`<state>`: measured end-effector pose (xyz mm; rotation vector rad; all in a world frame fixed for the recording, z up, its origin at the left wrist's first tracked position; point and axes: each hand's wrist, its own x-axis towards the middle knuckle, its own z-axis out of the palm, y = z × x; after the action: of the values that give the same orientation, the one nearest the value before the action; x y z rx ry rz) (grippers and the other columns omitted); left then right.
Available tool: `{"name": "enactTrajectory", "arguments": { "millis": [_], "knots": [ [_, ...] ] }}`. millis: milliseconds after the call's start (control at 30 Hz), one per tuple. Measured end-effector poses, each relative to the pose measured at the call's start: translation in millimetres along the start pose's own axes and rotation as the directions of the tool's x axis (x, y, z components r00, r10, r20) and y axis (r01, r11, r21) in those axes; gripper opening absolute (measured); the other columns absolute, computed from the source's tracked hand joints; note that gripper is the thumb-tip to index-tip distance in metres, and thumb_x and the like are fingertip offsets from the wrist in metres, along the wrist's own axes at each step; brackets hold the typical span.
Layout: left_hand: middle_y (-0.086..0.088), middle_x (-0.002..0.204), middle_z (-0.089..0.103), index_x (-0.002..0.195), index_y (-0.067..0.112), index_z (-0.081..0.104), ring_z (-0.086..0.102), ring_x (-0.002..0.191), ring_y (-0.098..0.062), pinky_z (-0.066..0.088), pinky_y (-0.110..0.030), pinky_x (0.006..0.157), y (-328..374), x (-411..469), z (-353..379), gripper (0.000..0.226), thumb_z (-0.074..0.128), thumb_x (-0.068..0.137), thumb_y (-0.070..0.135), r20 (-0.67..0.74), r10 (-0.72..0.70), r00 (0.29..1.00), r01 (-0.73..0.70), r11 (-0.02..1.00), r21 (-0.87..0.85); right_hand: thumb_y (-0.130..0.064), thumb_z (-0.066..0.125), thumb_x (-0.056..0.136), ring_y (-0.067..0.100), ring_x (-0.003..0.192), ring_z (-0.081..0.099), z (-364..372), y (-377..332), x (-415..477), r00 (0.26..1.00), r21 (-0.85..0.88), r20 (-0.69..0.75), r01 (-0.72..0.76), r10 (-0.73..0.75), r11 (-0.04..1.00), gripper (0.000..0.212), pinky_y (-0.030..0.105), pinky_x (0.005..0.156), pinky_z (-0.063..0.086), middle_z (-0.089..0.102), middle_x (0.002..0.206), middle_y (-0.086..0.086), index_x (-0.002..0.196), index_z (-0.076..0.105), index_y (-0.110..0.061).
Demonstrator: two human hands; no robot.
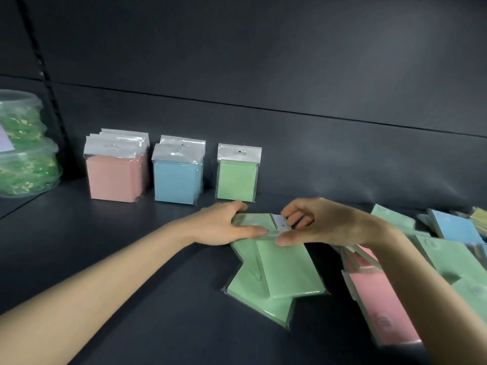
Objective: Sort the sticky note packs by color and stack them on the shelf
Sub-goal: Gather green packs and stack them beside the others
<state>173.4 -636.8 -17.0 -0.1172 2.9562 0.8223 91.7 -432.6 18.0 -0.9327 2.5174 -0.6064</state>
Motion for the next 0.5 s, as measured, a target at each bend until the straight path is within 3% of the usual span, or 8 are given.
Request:
{"name": "enactTrajectory", "arguments": {
  "millis": [133,300,400,500],
  "knots": [
    [0.009,0.141,0.044,0.139,0.02,0.04,0.044,0.126,-0.007,0.035,-0.024,0.105,-5,-8,4,0.083,0.069,0.072,0.06,-0.042,-0.024,0.999,0.018,0.99,-0.136,-0.053,0.08,0.062,0.009,0.088,0.061,3,-7,-10,0.996,-0.102,0.082,0.051,-0.043,0.993,0.063,0.032,0.087,0.051,0.061,0.099,-0.011,0.115,0.054,-0.03],
    [0.007,0.103,0.06,0.114,0.021,0.058,0.057,0.082,-0.005,0.046,-0.021,0.075,-10,-11,-1,0.06,0.081,0.065,0.047,-0.049,-0.079,0.996,0.06,0.951,-0.305,-0.044,0.083,0.062,0.009,0.082,0.064,3,-7,-8,0.995,-0.019,0.077,0.059,-0.057,0.998,0.069,0.03,0.082,0.052,0.065,0.097,-0.009,0.121,0.052,-0.028],
    [0.005,0.09,0.058,0.105,0.026,0.063,0.053,0.076,-0.008,0.042,-0.022,0.07,-14,-11,-5,0.063,0.084,0.053,0.055,-0.042,-0.086,0.995,0.068,0.942,-0.328,-0.037,0.084,0.064,0.003,0.075,0.061,4,-8,-8,0.996,0.035,0.051,0.076,-0.078,0.997,0.068,0.023,0.074,0.05,0.064,0.097,-0.009,0.122,0.051,-0.028],
    [0.003,0.095,0.059,0.104,0.03,0.062,0.055,0.08,-0.009,0.043,-0.022,0.071,-20,-11,-10,0.076,0.077,0.038,0.064,-0.032,-0.088,0.996,0.073,0.938,-0.34,-0.03,0.086,0.063,-0.001,0.066,0.059,5,-10,-7,0.997,0.098,0.01,0.077,-0.078,0.992,0.068,0.018,0.067,0.047,0.065,0.096,-0.006,0.122,0.051,-0.027]
  ]
}}
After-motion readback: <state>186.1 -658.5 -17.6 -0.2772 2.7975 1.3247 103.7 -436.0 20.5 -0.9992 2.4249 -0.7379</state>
